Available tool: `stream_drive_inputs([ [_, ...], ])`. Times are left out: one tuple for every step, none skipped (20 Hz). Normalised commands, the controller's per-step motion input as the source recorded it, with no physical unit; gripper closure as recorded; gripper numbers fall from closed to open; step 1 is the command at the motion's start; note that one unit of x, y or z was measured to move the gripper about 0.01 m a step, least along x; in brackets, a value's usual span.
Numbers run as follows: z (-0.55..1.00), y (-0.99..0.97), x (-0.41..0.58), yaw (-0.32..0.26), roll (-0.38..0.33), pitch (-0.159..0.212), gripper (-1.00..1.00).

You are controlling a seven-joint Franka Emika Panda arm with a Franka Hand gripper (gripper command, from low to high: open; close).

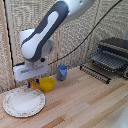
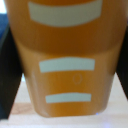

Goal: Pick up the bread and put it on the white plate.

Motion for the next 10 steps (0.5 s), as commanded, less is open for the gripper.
stream_drive_inputs([
  [-0.52,0.35,0.166,0.042,0.000,0.011,1.00],
  [-0.49,0.30,0.166,0.043,0.000,0.005,1.00],
  [-0.48,0.25,0.143,0.035,0.000,0.002,1.00],
  [-0.52,0.19,0.089,0.025,-0.010,0.011,1.00],
  [-0.50,0.12,0.066,0.029,-0.013,0.020,1.00],
  [-0.45,0.10,0.109,0.031,-0.008,0.023,1.00],
  [-0.45,0.13,0.174,0.027,-0.003,0.015,1.00],
  [-0.41,0.11,0.163,0.029,0.000,0.000,1.00],
  [-0.37,0.14,0.177,0.015,0.000,0.000,1.00],
  [-0.32,0.18,0.151,0.000,0.000,0.000,1.00],
])
